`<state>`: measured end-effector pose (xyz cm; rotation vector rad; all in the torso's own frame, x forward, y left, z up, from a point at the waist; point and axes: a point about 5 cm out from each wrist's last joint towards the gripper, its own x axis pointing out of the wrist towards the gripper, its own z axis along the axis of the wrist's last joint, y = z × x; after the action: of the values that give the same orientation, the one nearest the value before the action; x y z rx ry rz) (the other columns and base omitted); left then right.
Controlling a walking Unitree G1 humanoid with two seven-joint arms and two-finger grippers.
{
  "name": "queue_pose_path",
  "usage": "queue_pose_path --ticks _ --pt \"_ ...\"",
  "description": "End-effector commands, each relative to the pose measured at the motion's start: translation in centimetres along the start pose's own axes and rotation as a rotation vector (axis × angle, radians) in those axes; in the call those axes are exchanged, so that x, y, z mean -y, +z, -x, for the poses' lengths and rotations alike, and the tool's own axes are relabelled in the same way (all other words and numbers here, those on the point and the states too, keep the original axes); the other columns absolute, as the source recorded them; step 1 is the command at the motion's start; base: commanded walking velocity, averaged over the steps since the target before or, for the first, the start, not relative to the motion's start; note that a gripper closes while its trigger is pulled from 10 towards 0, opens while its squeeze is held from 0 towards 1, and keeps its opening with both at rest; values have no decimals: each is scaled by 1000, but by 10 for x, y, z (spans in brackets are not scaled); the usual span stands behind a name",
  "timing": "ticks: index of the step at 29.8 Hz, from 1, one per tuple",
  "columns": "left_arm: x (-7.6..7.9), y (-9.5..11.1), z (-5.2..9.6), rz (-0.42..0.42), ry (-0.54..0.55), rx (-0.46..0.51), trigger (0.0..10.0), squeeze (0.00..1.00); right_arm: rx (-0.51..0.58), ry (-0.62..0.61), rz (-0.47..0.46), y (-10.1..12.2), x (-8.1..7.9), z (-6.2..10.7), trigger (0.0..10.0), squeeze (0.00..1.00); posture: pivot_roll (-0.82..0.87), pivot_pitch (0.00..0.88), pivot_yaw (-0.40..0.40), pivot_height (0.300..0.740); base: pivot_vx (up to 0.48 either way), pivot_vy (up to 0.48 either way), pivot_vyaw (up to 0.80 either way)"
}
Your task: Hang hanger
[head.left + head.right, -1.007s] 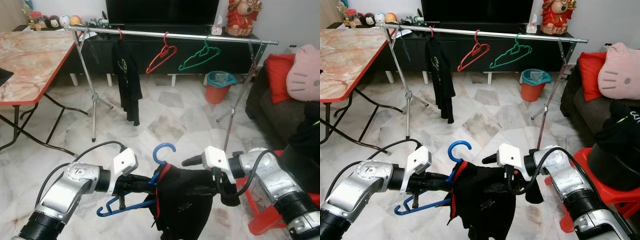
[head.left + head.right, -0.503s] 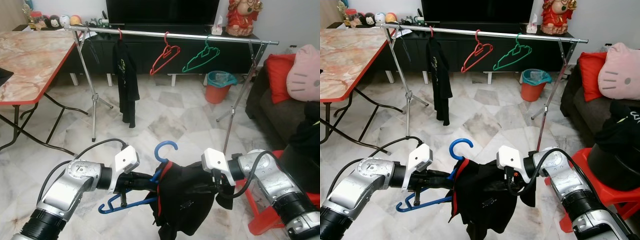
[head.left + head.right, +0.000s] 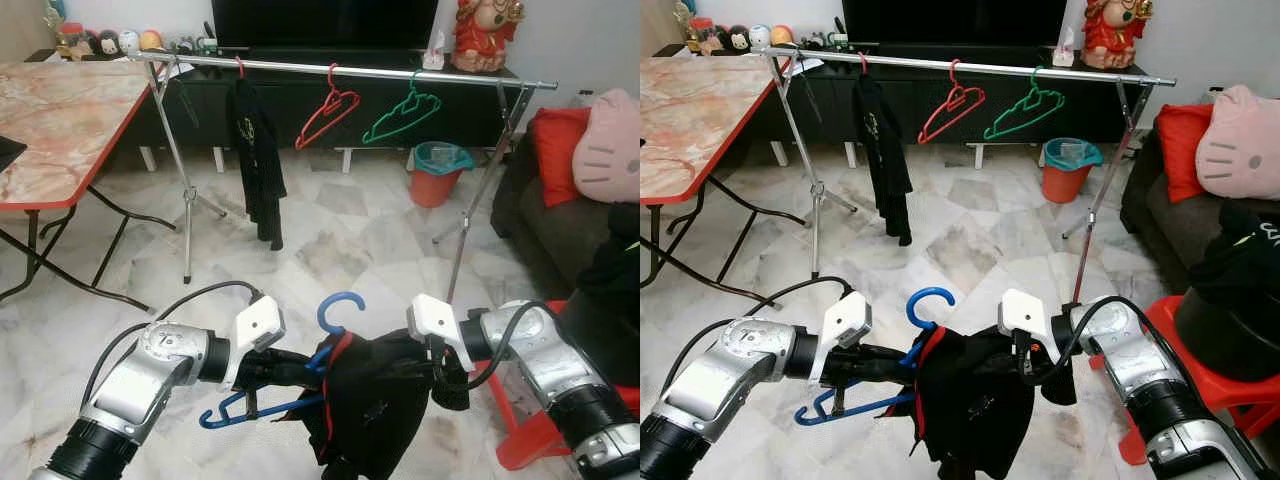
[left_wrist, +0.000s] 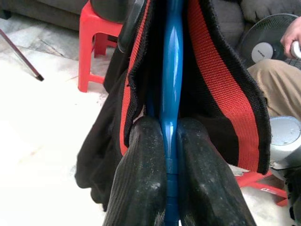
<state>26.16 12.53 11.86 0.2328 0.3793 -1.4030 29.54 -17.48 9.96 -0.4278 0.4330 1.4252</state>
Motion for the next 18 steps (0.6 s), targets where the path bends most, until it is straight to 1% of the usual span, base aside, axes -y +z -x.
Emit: queue_pose_path --ticks 1,7,8,9,18 --pt "-8 14 1 -64 40 27 10000 0 12 40 26 4 -3 -5 0 0 -12 0 -62 740 0 0 0" --pt "-9 14 0 -77 46 26 10000 0 12 47 23 3 -4 -7 0 0 -14 0 -59 740 0 0 0" --pt "-9 13 0 -75 46 24 10000 184 12 47 24 3 -4 -7 0 0 -14 0 -59 740 0 0 0" --pt "-10 14 1 -71 48 26 10000 1000 12 46 23 3 -4 -7 0 0 -14 0 -59 740 0 0 0" --pt "-11 14 2 -71 44 29 10000 1000 15 50 24 2 -5 -9 0 0 -13 0 -55 740 0 0 0"
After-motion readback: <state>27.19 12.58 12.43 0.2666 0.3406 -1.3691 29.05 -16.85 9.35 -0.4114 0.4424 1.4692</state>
